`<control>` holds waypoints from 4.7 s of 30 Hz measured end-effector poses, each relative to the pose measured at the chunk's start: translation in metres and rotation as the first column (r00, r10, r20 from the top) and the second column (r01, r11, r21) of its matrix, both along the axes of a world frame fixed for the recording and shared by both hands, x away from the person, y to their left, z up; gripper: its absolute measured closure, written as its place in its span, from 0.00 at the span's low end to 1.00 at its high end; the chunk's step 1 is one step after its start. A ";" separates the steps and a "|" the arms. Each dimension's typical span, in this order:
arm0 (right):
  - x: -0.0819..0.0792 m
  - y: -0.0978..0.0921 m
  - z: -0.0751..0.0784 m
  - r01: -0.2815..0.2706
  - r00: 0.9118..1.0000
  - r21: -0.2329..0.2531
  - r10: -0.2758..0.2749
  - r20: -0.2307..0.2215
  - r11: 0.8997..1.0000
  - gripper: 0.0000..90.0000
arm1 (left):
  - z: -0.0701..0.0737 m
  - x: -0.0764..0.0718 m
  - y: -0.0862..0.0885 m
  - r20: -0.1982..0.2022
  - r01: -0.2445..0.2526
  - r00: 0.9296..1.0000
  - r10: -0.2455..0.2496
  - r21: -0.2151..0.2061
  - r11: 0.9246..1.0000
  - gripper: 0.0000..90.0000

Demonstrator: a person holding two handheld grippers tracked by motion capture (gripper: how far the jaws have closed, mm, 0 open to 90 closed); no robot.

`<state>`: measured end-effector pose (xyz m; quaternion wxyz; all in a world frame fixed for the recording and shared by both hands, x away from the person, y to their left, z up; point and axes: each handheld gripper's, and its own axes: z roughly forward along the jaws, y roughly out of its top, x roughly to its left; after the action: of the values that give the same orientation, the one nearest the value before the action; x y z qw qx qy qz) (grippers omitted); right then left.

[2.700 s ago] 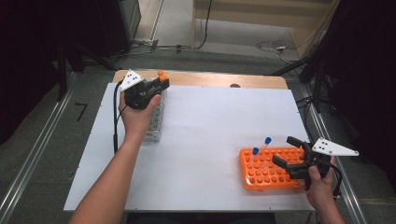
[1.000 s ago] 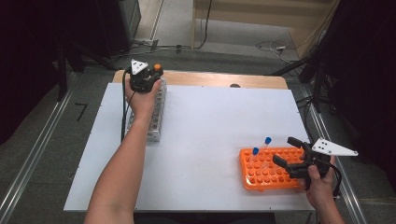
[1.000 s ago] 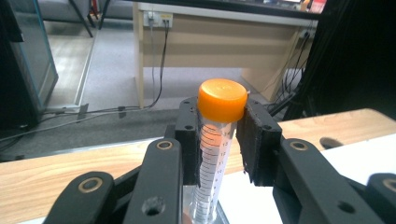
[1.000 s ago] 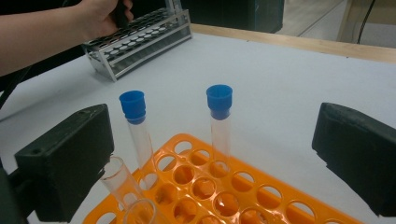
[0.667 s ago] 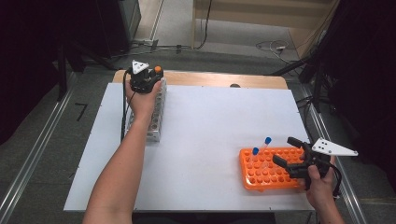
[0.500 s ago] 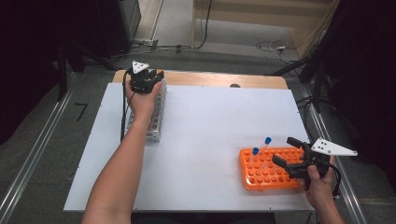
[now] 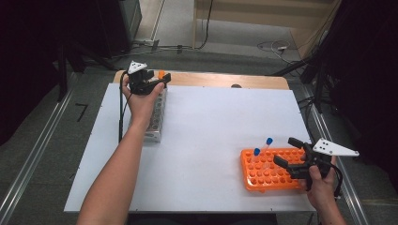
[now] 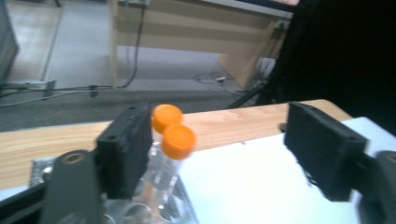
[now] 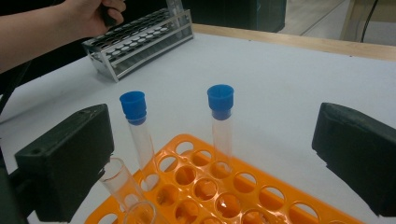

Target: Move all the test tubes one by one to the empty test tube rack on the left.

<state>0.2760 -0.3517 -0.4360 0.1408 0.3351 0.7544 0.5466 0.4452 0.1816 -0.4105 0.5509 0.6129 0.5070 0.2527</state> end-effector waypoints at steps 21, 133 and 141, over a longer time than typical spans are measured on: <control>0.000 0.000 -0.004 -0.037 0.999 -0.019 0.037 -0.008 0.999 0.00 | 0.006 -0.087 -0.017 0.040 0.164 0.986 -0.164 0.009 0.986 0.00; -0.017 -0.002 0.012 -0.017 0.999 0.004 0.017 -0.040 1.000 0.82 | -0.034 -0.215 -0.065 0.016 0.335 0.942 -0.336 0.023 0.942 0.01; -0.012 0.014 0.021 -0.048 0.998 -0.003 0.048 -0.035 0.999 0.82 | -0.033 -0.216 -0.067 0.016 0.344 0.939 -0.344 0.024 0.939 0.01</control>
<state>0.2637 -0.3376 -0.4146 0.1150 0.3261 0.7657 0.5423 0.2294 0.1150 -0.4439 0.5853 0.6950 0.3841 0.1639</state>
